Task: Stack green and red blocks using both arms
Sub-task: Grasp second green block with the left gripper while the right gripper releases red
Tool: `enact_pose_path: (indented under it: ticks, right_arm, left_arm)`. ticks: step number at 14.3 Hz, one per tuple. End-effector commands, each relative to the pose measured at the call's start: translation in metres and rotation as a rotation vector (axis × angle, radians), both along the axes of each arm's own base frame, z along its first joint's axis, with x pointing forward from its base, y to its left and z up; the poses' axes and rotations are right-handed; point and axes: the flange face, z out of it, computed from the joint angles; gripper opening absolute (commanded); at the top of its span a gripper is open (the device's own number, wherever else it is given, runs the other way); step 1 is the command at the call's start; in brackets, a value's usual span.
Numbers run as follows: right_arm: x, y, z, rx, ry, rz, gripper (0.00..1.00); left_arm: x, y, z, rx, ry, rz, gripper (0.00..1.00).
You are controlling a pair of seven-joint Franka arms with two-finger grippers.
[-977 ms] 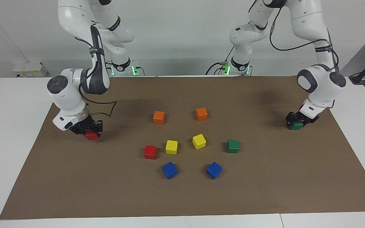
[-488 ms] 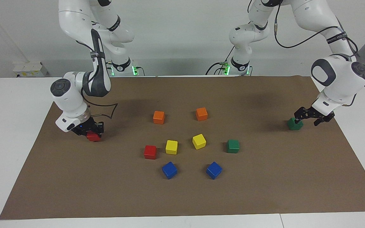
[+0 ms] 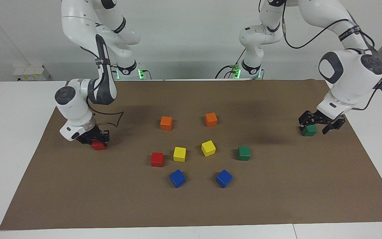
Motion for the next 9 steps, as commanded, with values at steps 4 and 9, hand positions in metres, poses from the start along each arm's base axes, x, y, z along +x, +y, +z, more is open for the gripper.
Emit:
enact_pose_path:
  ticks: [4, 9]
  right_arm:
    - [0.000, -0.005, 0.000, 0.002, -0.003, 0.019, 1.00]
    - [0.002, -0.004, 0.070, 0.004, 0.052, 0.017, 1.00]
  left_arm:
    - [0.016, -0.057, -0.043, -0.047, -0.010, 0.000, 1.00]
    - [0.015, -0.104, -0.096, -0.008, 0.000, -0.069, 1.00]
